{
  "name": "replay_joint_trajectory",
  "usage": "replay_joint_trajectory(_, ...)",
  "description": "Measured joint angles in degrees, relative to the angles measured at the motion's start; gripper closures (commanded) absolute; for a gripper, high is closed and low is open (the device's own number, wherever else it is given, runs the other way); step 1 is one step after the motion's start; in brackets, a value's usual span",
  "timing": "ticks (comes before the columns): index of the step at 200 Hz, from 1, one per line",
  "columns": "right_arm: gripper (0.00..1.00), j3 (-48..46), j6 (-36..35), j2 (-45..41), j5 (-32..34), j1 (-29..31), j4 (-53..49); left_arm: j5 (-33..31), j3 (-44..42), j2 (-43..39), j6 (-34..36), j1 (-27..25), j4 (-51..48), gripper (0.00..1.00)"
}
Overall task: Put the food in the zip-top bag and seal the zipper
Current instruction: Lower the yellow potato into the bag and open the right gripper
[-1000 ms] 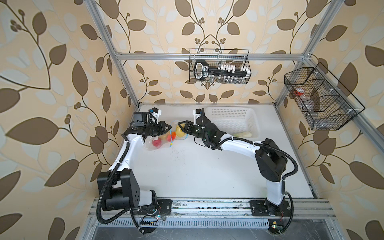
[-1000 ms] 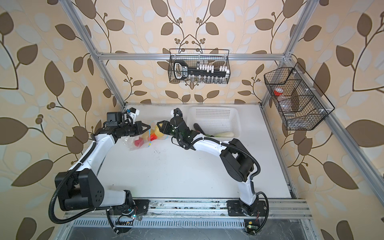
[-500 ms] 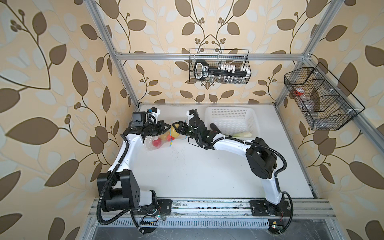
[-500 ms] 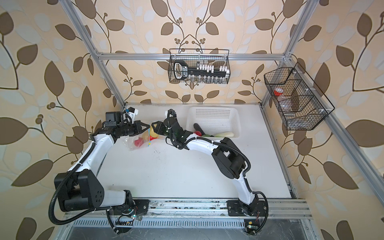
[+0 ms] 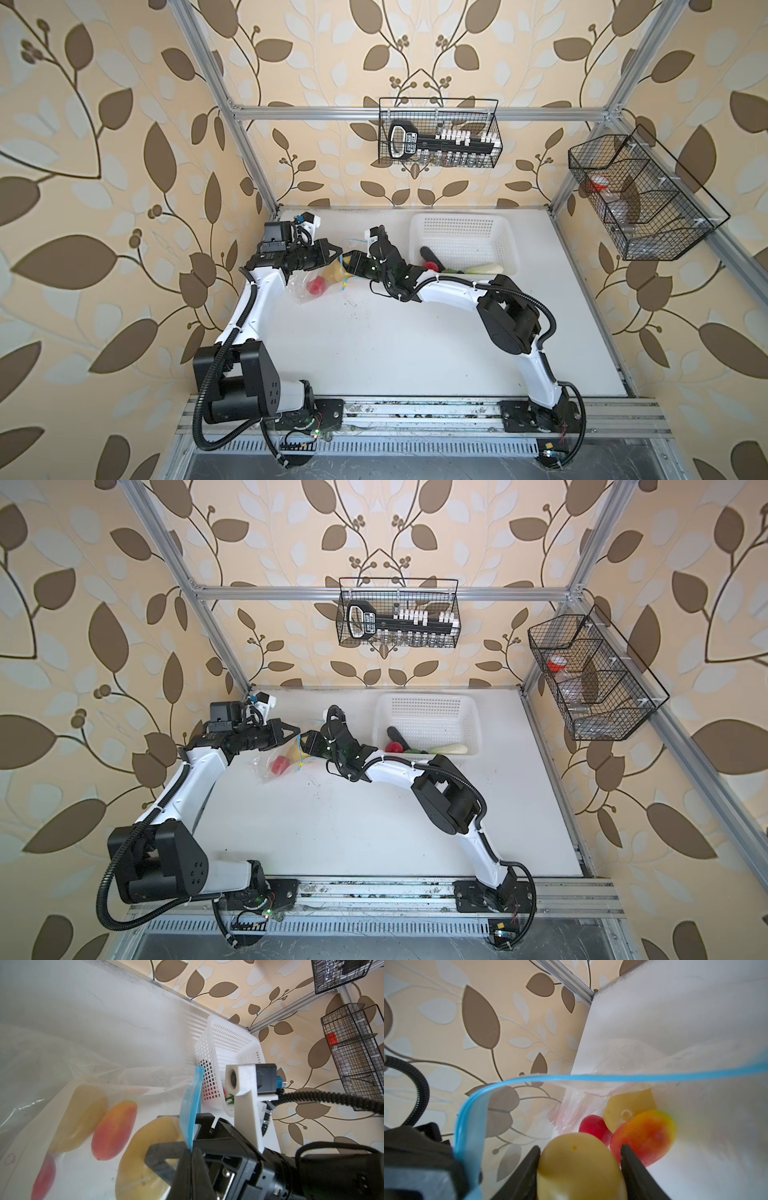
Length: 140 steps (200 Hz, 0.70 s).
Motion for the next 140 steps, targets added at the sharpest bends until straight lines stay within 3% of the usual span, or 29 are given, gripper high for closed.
replay_joint_trajectory(54,0.68,6.1,0.5,4.2,-2.7,0.0,-2.6,0.0,0.5,0.0,-0.3,0.0,0.0,1.00)
replay_joint_trajectory(93,0.49,12.8,0.5,8.6,-4.7,-0.2,-6.3,0.0,0.7,0.0,-0.4,0.0,0.0,1.00)
replay_joint_trajectory(107,0.43,13.4,0.5,9.1,-5.4,-0.4,-7.1,0.0,0.7,0.0,-0.4,0.0,0.0,1.00)
replay_joint_trajectory(113,0.35,13.4,0.5,9.1,-5.6,-0.4,-7.6,0.0,0.7,0.0,-0.3,0.0,0.0,1.00)
replay_joint_trajectory(135,0.30,13.4,0.1,9.1,-5.8,-0.7,-8.4,0.0,0.7,0.0,-0.3,0.0,0.0,1.00)
replay_joint_trajectory(140,0.24,13.4,-0.2,9.1,-5.9,-0.8,-8.7,0.0,0.7,0.0,-0.3,0.0,0.0,1.00)
